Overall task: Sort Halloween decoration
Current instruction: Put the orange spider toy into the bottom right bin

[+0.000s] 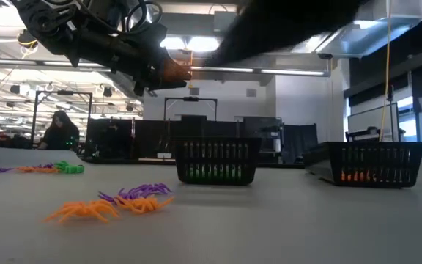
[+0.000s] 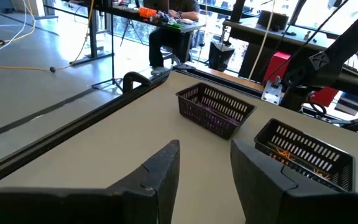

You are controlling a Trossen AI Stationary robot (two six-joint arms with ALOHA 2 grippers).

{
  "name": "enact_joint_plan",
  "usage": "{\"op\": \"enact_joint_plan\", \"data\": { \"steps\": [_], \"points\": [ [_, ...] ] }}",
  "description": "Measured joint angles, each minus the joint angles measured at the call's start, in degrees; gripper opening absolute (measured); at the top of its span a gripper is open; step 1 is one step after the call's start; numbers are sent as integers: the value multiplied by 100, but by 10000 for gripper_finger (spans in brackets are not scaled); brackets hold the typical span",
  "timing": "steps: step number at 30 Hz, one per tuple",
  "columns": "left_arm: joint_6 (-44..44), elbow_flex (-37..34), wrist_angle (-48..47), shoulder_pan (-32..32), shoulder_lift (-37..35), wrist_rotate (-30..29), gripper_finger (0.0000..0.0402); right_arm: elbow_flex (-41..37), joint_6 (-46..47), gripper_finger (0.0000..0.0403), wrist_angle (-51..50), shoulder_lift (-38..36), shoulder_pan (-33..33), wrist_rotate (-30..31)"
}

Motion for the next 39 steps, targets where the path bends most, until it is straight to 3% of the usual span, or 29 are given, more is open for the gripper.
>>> {"op": "enact_joint_plan", "data": {
  "steps": [9,21,26,30,39],
  "points": [
    [0,0,-6,1,0,0,135,-397,686,1,-1460,-1340,976,2257],
    [0,0,-8,1,0,0,135,-3840,3622,1,-1394,-4013,980,3173],
    [0,0,-6,1,0,0,135,-4655,4391,1,-1366,-5028,974,2989],
    [0,0,-8,2,0,0,135,-4942,4734,6,-1388,-5248,978,2696],
    [0,0,-6,2,0,0,135,-4969,4924,104,-1159,-5168,977,2446]
  ]
}}
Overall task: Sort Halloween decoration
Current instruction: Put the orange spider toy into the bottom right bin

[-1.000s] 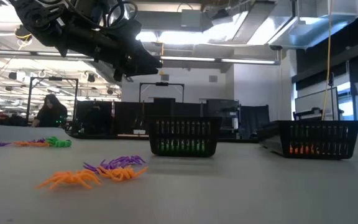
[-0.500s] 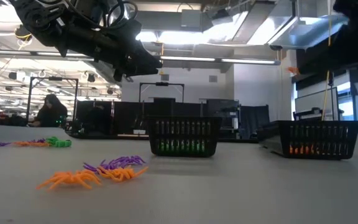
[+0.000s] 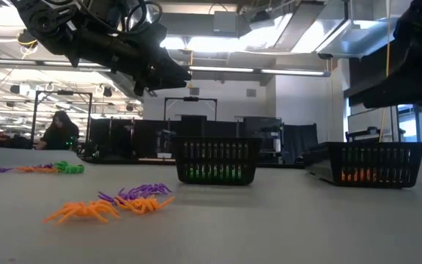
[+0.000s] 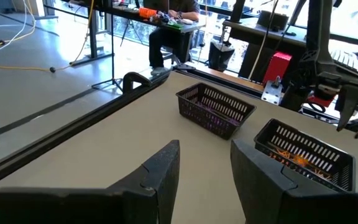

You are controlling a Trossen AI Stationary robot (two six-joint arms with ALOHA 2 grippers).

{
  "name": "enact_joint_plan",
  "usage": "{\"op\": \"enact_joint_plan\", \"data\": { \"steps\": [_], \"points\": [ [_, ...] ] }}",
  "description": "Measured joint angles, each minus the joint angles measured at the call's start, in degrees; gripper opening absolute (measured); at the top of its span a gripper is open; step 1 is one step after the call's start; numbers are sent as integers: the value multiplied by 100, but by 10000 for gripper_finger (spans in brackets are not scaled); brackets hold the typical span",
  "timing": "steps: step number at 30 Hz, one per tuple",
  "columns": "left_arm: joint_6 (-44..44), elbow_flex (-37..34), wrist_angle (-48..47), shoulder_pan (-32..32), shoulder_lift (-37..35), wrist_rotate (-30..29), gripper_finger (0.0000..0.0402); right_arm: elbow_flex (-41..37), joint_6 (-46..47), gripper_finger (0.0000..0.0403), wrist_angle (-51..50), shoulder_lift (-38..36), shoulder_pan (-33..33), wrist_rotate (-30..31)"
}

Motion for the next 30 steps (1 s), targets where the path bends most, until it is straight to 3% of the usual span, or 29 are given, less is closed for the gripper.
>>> {"op": "enact_joint_plan", "data": {
  "steps": [4,9,12,18,26,30],
  "points": [
    [0,0,-1,-1,0,0,135,0,-566,132,840,23,1,86],
    [0,0,4,-2,-1,0,135,34,-2983,137,3574,562,1,-391],
    [0,0,1,-1,-1,0,135,357,-4011,137,4347,1137,1,-570],
    [0,0,1,-1,0,0,135,1563,-4656,137,3852,2332,-231,-884],
    [0,0,0,-2,0,0,135,3176,-4756,137,2860,3924,-871,-2471],
    [0,0,3,-1,0,-1,135,3687,-4956,137,2829,4620,-1072,-3165]
  ]
}}
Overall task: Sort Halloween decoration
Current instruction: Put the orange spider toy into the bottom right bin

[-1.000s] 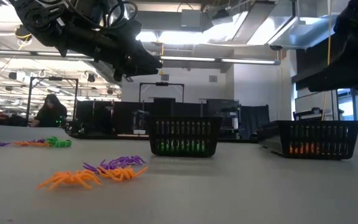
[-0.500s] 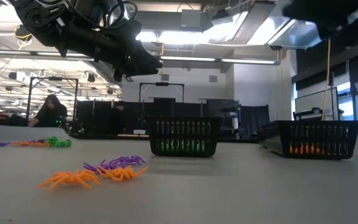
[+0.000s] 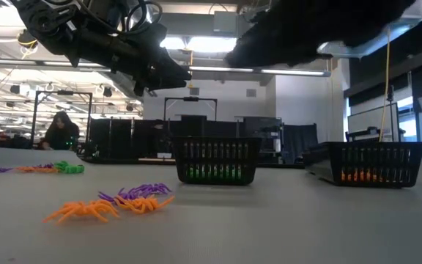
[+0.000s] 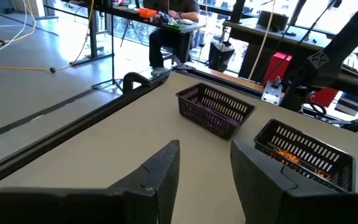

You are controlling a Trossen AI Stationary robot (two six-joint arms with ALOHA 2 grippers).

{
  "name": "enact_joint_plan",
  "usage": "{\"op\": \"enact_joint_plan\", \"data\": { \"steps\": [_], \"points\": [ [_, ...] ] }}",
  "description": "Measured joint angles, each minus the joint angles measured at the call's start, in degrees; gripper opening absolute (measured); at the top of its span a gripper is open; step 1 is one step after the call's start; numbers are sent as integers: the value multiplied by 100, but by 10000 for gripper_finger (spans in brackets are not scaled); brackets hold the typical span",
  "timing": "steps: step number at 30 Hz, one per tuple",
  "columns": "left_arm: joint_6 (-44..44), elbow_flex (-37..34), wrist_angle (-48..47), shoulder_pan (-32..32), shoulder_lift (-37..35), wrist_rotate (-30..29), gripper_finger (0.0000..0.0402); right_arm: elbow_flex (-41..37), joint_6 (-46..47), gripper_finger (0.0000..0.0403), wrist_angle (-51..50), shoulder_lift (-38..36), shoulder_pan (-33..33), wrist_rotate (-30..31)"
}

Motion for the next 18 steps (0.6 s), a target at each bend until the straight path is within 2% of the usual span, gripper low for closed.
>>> {"op": "enact_joint_plan", "data": {
  "steps": [8,18],
  "points": [
    [0,0,15,-2,-2,1,135,868,-36,137,14,1133,-219,-695],
    [0,0,10,-2,-2,1,135,1794,28,137,-846,1999,-322,-692]
  ]
}}
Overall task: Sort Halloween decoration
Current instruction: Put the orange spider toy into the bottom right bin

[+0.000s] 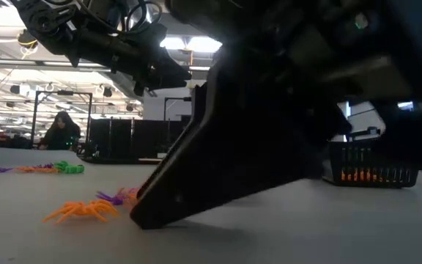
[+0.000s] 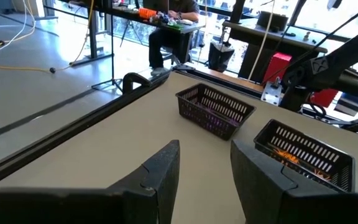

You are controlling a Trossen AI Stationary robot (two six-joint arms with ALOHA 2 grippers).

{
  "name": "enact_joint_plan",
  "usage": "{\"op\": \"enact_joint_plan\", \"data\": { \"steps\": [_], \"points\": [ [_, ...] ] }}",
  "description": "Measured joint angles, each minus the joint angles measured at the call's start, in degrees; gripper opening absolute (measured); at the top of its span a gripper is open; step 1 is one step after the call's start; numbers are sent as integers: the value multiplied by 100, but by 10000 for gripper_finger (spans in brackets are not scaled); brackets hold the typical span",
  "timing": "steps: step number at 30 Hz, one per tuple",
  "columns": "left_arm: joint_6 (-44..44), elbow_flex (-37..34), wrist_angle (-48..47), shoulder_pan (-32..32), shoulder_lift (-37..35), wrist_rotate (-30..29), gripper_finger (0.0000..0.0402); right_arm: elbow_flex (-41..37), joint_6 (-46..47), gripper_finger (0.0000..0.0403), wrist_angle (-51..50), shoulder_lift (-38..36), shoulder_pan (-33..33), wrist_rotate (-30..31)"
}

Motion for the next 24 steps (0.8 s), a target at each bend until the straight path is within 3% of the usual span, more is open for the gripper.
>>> {"op": "enact_joint_plan", "data": {
  "steps": [6,13,24],
  "points": [
    [0,-2,-14,0,0,0,135,36,295,118,-307,16,-102,30],
    [0,-1,-14,0,0,0,135,32,206,12,-406,14,-102,90],
    [0,0,-14,0,0,0,135,-15,-9,3,-627,-280,91,740]
  ]
}}
